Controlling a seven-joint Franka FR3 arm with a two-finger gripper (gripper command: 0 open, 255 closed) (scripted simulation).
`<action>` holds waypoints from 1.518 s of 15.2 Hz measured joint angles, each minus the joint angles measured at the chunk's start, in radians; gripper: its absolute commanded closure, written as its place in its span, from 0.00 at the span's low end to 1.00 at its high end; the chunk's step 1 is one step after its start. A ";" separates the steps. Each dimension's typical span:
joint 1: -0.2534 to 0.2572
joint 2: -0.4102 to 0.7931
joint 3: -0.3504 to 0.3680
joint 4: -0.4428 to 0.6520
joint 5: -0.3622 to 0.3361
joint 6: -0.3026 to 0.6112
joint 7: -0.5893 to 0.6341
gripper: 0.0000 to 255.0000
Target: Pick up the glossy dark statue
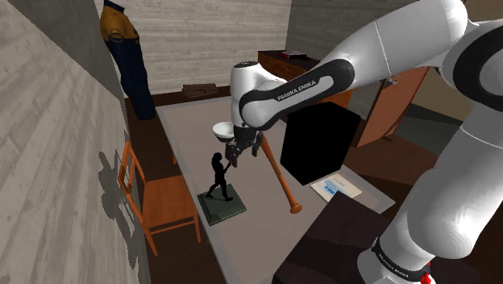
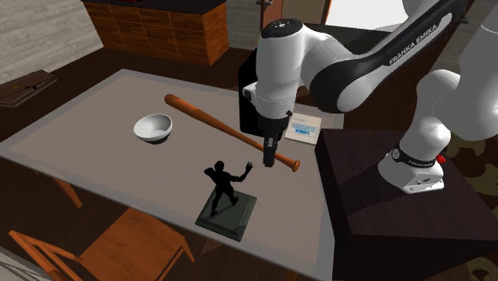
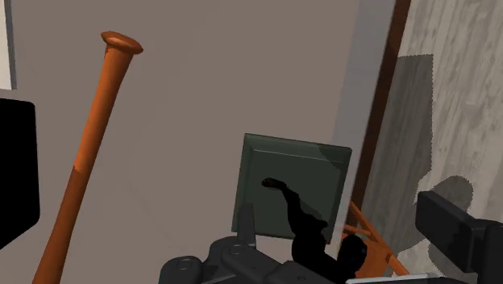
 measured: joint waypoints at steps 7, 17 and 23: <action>0.022 0.269 -0.011 0.223 -0.067 0.066 0.112 0.00; 0.043 0.396 -0.025 0.270 -0.101 0.150 0.157 1.00; 0.043 0.397 -0.025 0.268 -0.101 0.155 0.157 1.00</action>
